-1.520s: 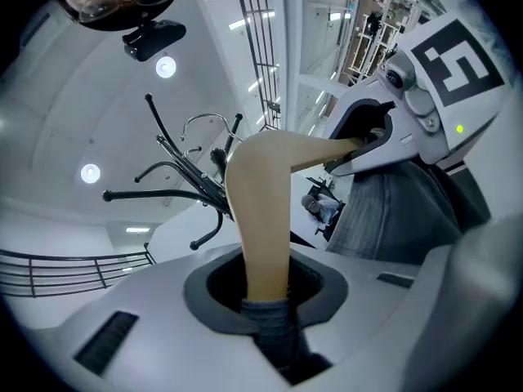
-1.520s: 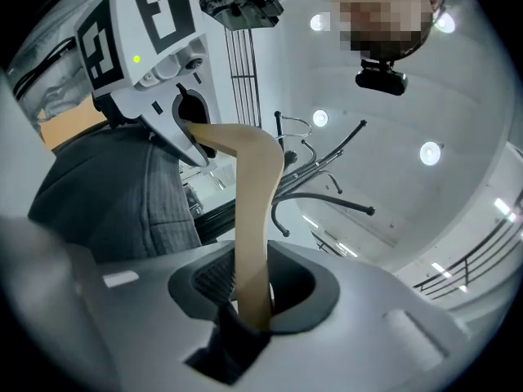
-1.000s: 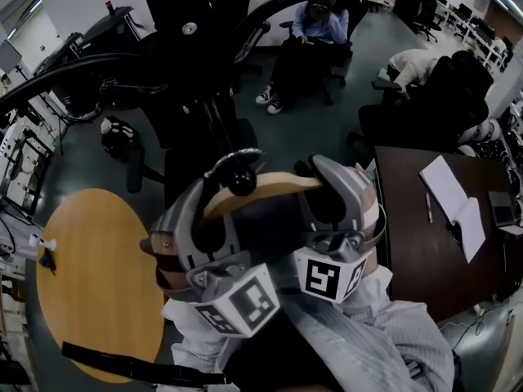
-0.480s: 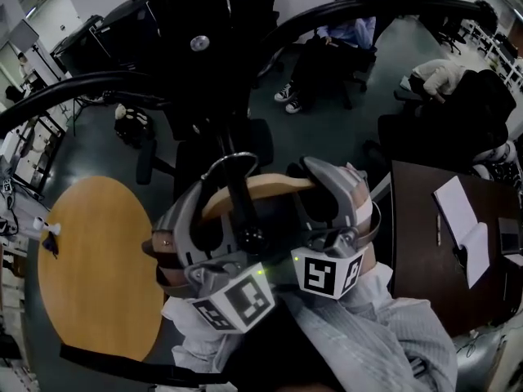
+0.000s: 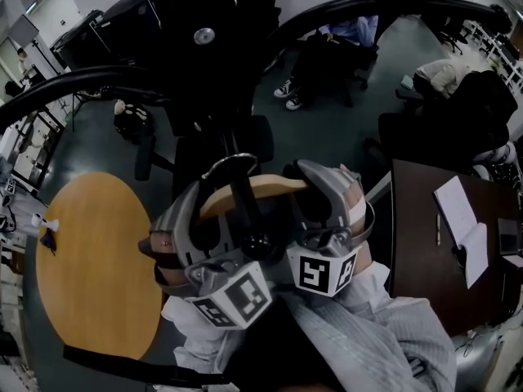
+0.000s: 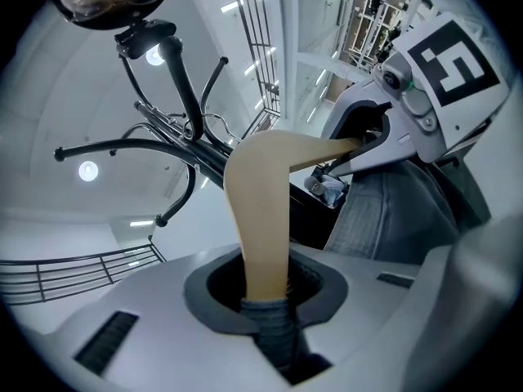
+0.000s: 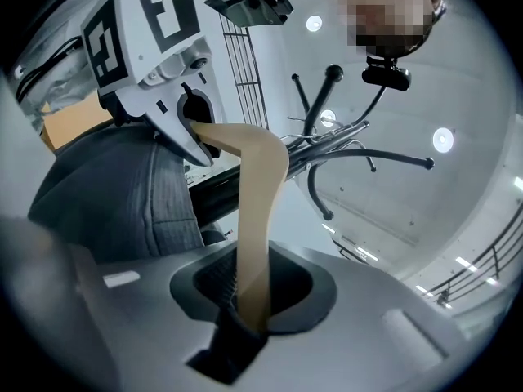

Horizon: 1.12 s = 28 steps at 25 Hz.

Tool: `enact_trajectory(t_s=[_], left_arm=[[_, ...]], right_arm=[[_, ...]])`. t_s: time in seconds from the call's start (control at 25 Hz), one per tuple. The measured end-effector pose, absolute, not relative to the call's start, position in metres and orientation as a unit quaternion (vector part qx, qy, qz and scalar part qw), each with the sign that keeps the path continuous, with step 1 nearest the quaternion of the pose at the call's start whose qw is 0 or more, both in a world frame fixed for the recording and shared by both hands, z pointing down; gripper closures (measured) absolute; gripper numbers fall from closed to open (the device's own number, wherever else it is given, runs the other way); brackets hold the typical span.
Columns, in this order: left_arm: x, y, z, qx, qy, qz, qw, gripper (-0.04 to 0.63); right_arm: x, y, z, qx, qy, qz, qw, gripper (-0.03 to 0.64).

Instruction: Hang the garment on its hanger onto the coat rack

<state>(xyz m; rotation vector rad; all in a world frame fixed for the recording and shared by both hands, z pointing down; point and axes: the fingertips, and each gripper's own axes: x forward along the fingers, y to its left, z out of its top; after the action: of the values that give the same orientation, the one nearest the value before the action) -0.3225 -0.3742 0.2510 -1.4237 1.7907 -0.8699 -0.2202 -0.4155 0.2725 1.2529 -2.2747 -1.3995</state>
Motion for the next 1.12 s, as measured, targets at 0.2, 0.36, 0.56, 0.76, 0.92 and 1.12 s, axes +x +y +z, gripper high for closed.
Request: enact_trajectory(t_s=[0.2,0.36,0.56,0.76,0.92,1.12], left_arm=[[-0.317,-0.365,0.253,-0.535,0.689,-0.325,0.365,0.534],[-0.311,-0.358,0.252,-0.551,0.680,-0.308,0.372,0.529],[-0.301,-0.341,0.245,-0.584,0.658,-0.278,0.384,0.435],[-0.296,-0.324,0.244,-0.602,0.643,-0.272,0.387,0.400],[-0.300,-0.308,0.239,-0.612,0.640,-0.251,0.390,0.392],[-0.295,-0.283,0.245,-0.650,0.628,-0.209,0.373,0.393]], right_arm=[[-0.215,-0.406,0.277,0.427,-0.765,-0.474,0.092,0.543],[-0.211,-0.396,0.277,0.413,-0.782,-0.458,0.091,0.534],[-0.211,-0.372,0.273,0.382,-0.804,-0.447,0.089,0.508],[-0.207,-0.344,0.261,0.363,-0.812,-0.452,0.070,0.462],[-0.205,-0.327,0.256,0.371,-0.810,-0.450,0.066,0.448],[-0.192,-0.299,0.258,0.381,-0.829,-0.409,0.028,0.448]])
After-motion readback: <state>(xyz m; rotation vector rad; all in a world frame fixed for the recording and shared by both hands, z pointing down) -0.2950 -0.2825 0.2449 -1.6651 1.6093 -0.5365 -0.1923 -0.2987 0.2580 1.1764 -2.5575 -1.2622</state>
